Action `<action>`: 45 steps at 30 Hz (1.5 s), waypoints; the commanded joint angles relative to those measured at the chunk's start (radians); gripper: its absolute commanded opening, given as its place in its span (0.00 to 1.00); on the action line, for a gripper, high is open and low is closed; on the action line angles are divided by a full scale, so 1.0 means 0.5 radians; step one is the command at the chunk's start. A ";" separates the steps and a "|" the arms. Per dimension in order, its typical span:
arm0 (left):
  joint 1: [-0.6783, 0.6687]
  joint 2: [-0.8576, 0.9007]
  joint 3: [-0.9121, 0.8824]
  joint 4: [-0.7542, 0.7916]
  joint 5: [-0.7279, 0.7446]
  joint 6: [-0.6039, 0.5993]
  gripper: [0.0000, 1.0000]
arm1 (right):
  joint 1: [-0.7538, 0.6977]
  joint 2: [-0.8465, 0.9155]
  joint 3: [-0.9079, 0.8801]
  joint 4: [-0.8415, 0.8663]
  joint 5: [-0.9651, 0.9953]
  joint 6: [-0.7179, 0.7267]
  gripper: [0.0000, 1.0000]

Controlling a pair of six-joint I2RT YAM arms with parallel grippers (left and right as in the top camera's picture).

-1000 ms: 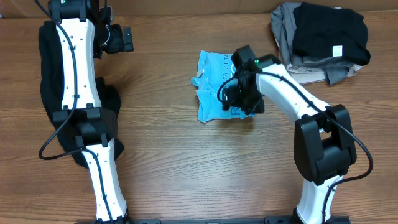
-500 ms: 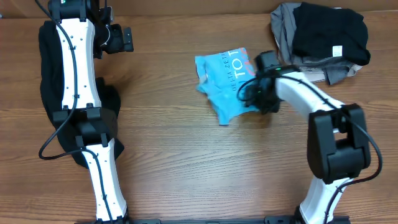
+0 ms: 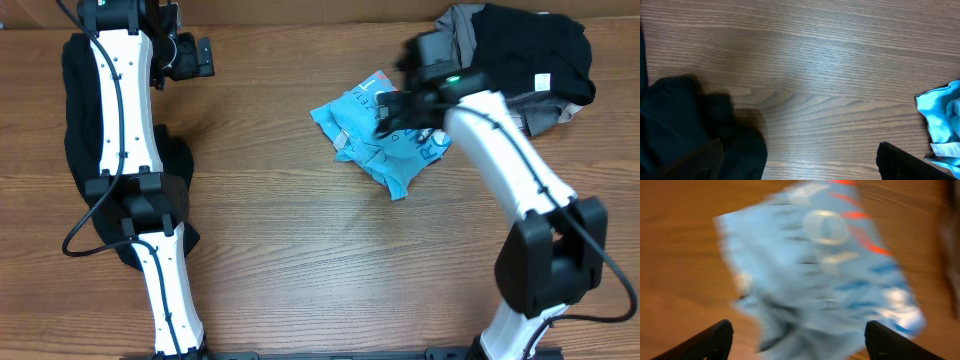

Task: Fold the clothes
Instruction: 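Grasp the folded light-blue T-shirt bundle with the right gripper, then carry the T-shirt with the right gripper to the clothes stack at upper right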

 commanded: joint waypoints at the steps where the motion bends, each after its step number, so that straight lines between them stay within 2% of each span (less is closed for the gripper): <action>1: -0.007 -0.026 0.031 0.015 -0.008 0.033 1.00 | 0.126 0.108 -0.024 0.014 0.139 -0.192 0.90; 7: -0.005 -0.026 0.031 0.016 -0.014 0.054 1.00 | 0.175 0.352 -0.024 0.066 0.184 -0.388 0.91; 12: -0.005 -0.026 0.031 0.031 -0.014 0.053 1.00 | 0.176 0.463 -0.024 0.086 0.119 -0.579 0.85; 20: -0.005 -0.026 0.031 0.038 -0.014 0.052 1.00 | 0.185 0.729 -0.026 0.103 0.106 -0.591 0.83; 22: -0.005 -0.026 0.031 0.038 -0.014 0.053 1.00 | 0.185 0.790 -0.026 0.103 0.137 -0.567 0.76; 23: -0.005 -0.026 0.031 0.038 -0.014 0.053 1.00 | 0.185 0.811 -0.027 0.106 0.159 -0.531 0.68; 24: -0.005 -0.026 0.031 0.039 -0.014 0.053 1.00 | 0.183 0.815 -0.027 0.111 0.181 -0.496 0.54; 25: -0.005 -0.026 0.031 0.039 -0.014 0.053 1.00 | 0.181 0.815 -0.027 0.116 0.200 -0.468 0.33; 27: -0.005 -0.026 0.031 0.040 -0.014 0.053 1.00 | 0.174 0.806 -0.016 0.126 0.237 -0.395 0.04; 30: -0.005 -0.026 0.031 0.040 -0.014 0.052 1.00 | 0.148 0.792 0.059 0.065 0.269 -0.327 0.04; 34: -0.005 -0.026 0.031 0.040 -0.014 0.053 1.00 | 0.099 0.745 0.317 -0.185 0.270 -0.313 0.04; 41: -0.005 -0.026 0.031 0.040 -0.015 0.053 1.00 | -0.039 0.675 1.199 -0.758 0.291 -0.307 0.04; 45: -0.005 -0.026 0.031 0.040 -0.014 0.053 1.00 | -0.150 0.675 1.684 -0.939 0.345 -0.315 0.04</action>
